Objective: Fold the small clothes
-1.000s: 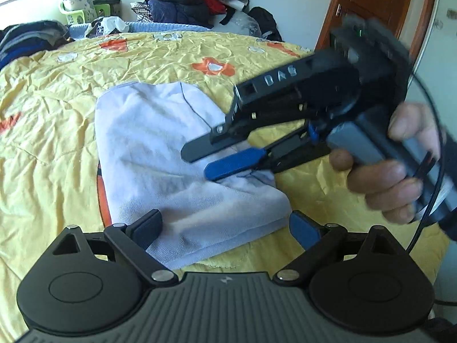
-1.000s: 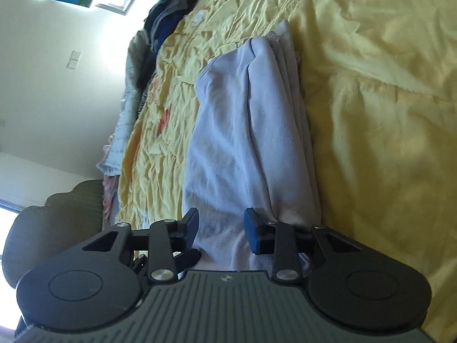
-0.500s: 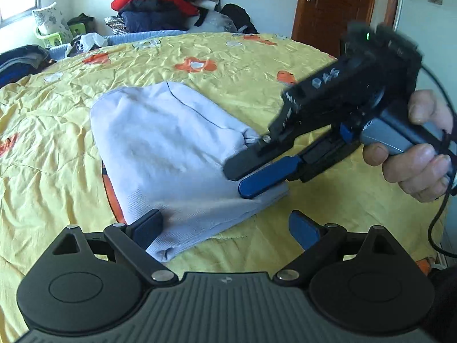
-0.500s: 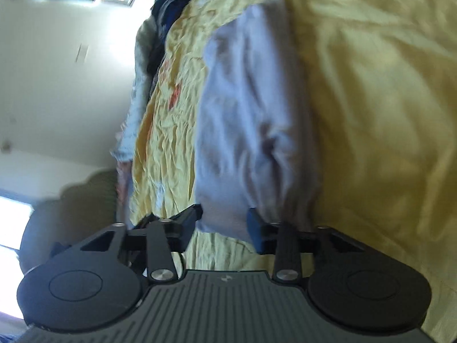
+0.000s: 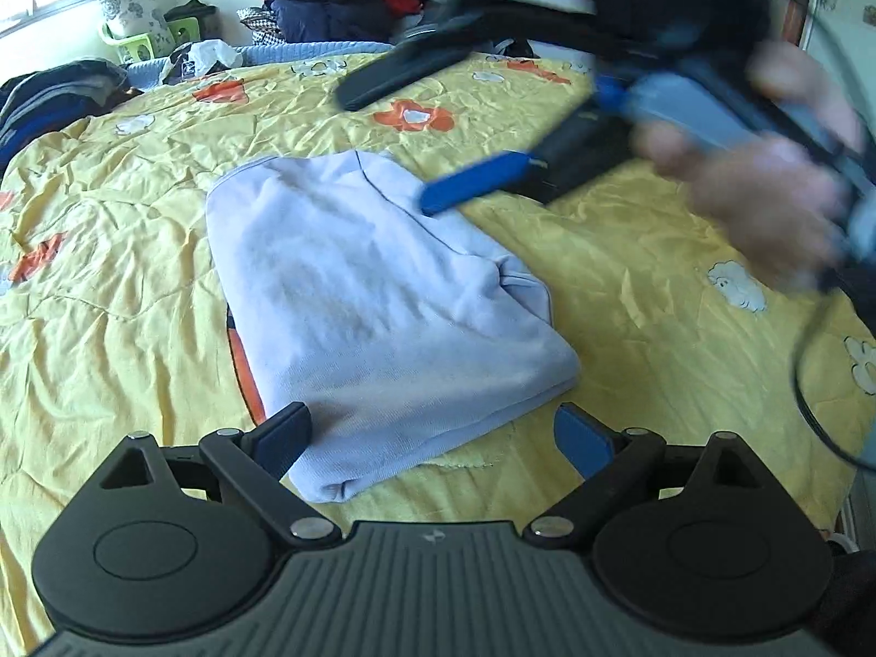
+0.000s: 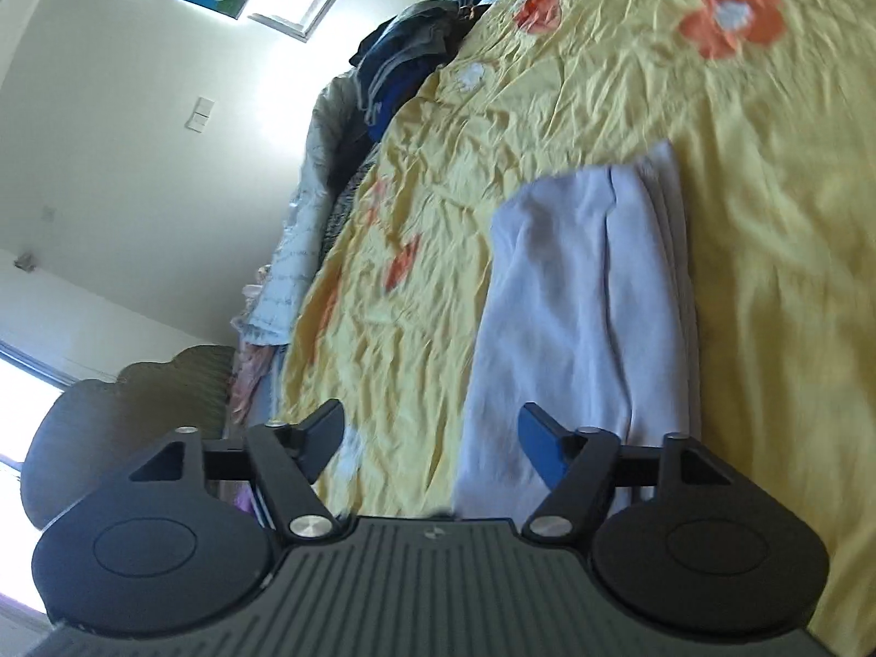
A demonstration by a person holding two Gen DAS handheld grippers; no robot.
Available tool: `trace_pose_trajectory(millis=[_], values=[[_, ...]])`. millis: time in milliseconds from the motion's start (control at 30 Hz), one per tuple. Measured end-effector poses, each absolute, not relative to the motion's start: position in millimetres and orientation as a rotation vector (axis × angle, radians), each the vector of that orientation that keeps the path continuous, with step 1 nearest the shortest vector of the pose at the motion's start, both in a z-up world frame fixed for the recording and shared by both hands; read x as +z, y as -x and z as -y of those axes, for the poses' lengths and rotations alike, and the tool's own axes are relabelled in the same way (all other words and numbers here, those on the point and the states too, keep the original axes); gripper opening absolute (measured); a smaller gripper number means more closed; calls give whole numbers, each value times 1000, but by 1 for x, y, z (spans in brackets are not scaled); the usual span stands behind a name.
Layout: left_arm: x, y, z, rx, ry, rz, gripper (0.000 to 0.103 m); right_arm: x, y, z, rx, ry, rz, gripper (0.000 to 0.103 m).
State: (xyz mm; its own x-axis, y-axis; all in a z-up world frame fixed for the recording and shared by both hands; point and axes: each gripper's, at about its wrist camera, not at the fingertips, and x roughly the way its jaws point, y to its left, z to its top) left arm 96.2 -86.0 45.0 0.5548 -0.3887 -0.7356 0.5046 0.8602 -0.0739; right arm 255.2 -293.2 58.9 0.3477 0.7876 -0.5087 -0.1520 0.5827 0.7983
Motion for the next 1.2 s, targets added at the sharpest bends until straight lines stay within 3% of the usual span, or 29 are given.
trace_pose_trajectory(millis=[167,267,333,433,500,667,833,900,1033,1133,1200], values=[[43,-96,88,-528,-156,-825,97,31,-306,282,569,-683,-1116,71],[43,-98,86,-531,-153,-824,97,8,-317,286,537,-704,-1138,52],[41,-96,86,-535,-155,-819,97,5,-312,290,535,-720,-1130,51],[42,-95,86,-534,-162,-817,97,12,-300,289,519,-683,-1099,51],[47,-92,82,-523,-148,-823,97,25,-287,289,500,-685,-1097,60],[60,-77,53,-473,-56,-790,97,57,-230,285,668,-657,-1029,68],[60,-63,56,-582,-70,-713,97,37,-197,277,672,-597,-1118,68],[53,-66,64,-627,-76,-737,97,22,-194,285,622,-593,-1124,56],[32,-78,72,-632,-86,-843,97,19,-200,301,592,-704,-1147,55],[46,-72,72,-639,-73,-813,97,46,-203,297,621,-654,-1083,62],[56,-75,73,-633,-53,-765,97,64,-217,297,653,-667,-1010,72]])
